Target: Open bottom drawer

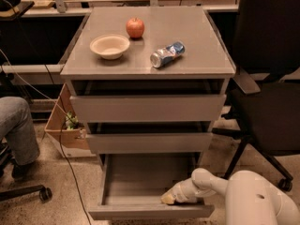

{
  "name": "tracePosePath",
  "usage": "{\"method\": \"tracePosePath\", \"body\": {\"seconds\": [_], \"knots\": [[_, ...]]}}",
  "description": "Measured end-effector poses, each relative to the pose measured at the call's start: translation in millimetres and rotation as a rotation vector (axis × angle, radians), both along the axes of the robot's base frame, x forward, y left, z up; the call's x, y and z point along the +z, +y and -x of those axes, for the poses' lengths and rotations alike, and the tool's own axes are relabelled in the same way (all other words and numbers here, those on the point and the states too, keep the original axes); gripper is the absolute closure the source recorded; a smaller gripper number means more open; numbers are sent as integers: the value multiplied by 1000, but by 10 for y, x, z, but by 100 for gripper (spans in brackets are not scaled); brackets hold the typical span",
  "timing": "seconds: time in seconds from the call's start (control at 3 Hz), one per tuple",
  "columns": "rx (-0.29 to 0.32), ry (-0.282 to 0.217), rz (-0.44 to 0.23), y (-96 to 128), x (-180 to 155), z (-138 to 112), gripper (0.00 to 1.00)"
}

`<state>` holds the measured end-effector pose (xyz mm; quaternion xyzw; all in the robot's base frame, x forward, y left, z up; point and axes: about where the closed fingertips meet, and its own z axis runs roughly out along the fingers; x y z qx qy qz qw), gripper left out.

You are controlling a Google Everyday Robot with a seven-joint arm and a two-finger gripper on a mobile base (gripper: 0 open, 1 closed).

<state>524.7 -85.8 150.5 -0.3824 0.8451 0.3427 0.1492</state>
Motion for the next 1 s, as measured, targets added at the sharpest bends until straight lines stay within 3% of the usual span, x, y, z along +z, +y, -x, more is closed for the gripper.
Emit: {"method": "tracePosePath", "body": {"seconds": [0.67,1.0], "knots": [[-2,134,-14,-58,107,309,100],[-10,172,-24,-58,78,398,100]]}}
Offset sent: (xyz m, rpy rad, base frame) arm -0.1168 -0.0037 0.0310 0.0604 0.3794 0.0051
